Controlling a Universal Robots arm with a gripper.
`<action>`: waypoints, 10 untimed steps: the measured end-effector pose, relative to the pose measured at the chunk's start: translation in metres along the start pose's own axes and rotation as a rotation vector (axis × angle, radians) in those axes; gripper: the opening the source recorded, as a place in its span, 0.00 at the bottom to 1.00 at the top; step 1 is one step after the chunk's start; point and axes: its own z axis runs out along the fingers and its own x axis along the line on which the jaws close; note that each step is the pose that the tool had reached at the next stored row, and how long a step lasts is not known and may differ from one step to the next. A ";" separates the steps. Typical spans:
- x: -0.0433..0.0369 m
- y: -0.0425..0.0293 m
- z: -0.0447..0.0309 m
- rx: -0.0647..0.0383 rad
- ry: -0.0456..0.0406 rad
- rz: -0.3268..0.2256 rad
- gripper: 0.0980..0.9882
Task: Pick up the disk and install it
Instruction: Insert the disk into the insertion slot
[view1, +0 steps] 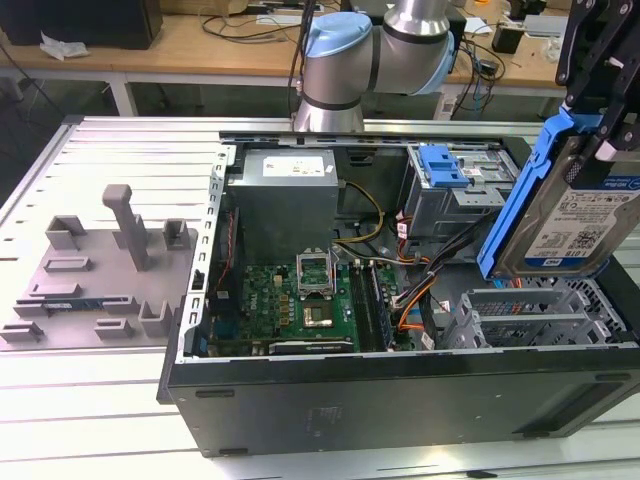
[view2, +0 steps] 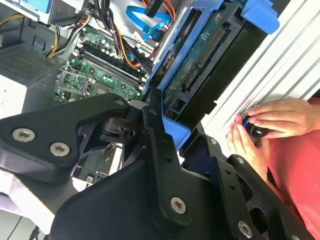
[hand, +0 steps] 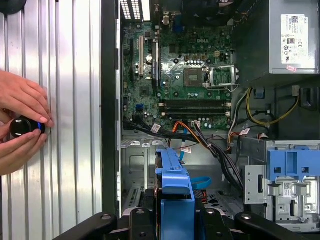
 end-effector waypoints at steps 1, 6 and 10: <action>0.0000 -0.0001 0.0004 0.000 -0.0001 -0.001 0.30; 0.0000 -0.0005 0.0032 0.000 0.0001 -0.008 0.30; 0.0000 -0.0008 0.0049 0.000 0.0002 -0.013 0.30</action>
